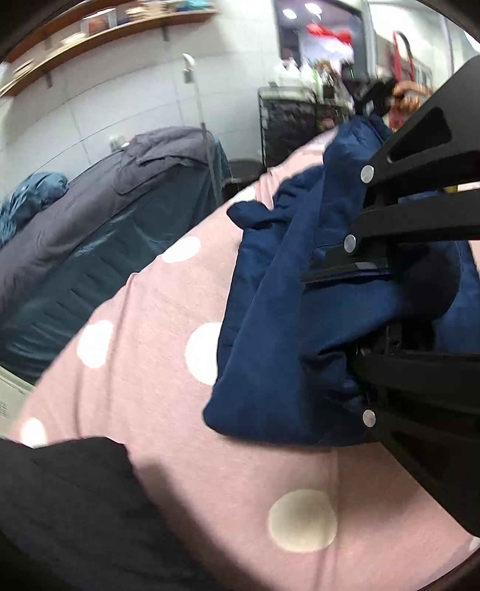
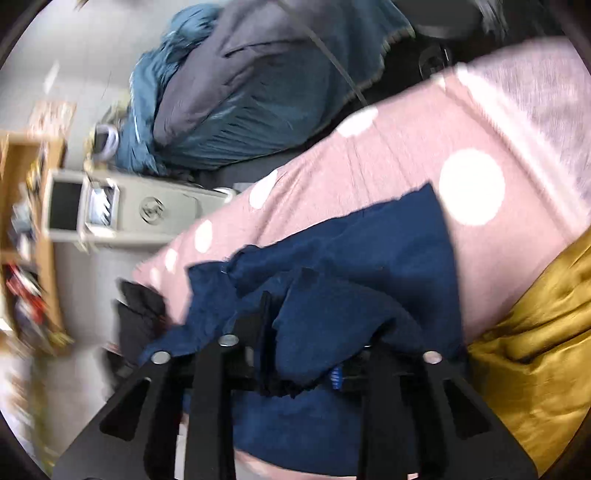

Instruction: Fold large clothes

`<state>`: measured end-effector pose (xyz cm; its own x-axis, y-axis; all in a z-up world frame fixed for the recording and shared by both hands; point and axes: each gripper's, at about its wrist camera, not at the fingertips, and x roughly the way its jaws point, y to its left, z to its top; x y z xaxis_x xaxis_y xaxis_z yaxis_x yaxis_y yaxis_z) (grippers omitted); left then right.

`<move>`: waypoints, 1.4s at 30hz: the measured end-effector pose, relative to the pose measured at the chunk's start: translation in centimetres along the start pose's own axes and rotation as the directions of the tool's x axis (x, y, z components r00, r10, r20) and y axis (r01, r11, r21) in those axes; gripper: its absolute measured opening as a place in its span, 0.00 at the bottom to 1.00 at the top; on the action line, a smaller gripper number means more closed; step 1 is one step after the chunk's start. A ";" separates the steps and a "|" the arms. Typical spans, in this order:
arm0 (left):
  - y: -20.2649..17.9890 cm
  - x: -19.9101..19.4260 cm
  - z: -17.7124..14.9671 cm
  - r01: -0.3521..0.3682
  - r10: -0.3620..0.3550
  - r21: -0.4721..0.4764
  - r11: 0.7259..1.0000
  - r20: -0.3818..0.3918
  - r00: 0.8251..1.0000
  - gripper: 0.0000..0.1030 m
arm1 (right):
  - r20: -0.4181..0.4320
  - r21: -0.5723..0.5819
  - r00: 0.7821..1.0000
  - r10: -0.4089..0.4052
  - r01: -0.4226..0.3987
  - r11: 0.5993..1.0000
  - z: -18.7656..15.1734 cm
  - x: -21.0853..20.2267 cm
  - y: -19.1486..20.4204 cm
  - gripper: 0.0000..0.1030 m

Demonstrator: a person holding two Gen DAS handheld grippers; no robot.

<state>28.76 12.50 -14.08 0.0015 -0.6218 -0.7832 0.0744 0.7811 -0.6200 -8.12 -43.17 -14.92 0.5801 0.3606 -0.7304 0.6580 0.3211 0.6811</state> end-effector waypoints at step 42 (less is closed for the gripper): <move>-11.3 0.9 -9.1 -0.524 0.322 0.672 0.523 0.413 0.852 0.89 | 0.383 -0.636 0.835 -0.396 0.549 0.542 -9.4 0.4 8.7 0.70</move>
<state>18.89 3.63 -8.23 0.4372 -0.3022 -0.8471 0.7087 0.6956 0.1176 -6.68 -32.02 -8.82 0.4076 -0.1613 -0.8988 0.3700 0.9290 0.0010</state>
